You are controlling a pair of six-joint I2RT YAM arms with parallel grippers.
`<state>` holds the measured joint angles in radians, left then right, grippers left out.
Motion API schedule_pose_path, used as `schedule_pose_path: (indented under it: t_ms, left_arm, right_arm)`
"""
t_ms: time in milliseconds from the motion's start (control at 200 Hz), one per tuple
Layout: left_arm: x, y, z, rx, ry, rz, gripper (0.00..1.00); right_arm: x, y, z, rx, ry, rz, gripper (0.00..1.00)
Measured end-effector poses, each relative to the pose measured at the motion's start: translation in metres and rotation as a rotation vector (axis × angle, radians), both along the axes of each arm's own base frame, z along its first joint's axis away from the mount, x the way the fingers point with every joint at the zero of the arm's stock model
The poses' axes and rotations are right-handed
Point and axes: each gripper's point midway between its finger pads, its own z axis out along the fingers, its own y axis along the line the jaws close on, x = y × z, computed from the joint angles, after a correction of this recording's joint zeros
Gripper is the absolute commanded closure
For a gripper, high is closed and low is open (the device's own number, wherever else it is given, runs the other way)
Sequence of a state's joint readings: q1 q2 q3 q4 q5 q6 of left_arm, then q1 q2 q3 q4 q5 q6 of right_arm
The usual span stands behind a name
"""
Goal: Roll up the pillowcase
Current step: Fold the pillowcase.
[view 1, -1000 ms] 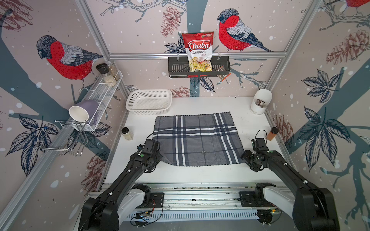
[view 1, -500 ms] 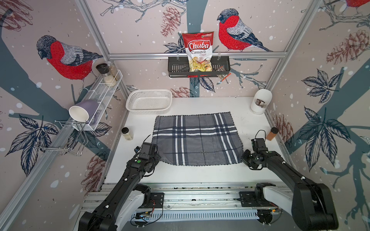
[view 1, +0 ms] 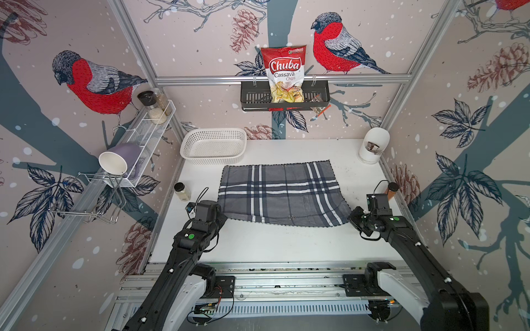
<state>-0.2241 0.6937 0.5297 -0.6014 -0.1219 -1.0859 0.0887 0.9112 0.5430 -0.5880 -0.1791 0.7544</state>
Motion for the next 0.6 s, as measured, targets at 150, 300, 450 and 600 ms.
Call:
schedule_pose_path:
  t_ms: [150,300,450,600]
  left_arm:
    - [-0.003,0.002,0.010,0.019,-0.017,-0.017,1.00]
    - [-0.003,0.004,0.038,0.024,-0.098,-0.023,1.00]
    - [-0.009,0.013,0.074,0.049,-0.204,-0.002,1.00]
    - [-0.001,0.014,0.081,0.082,-0.216,-0.008,1.00]
  right_arm:
    - [0.000,0.001,0.022,-0.003,-0.060,0.005,1.00]
    - [0.003,0.003,0.057,0.005,-0.169,0.013,1.00]
    - [0.004,0.002,0.089,0.013,-0.286,0.014,1.00]
    - [0.015,0.003,0.103,0.007,-0.348,0.025,1.00]
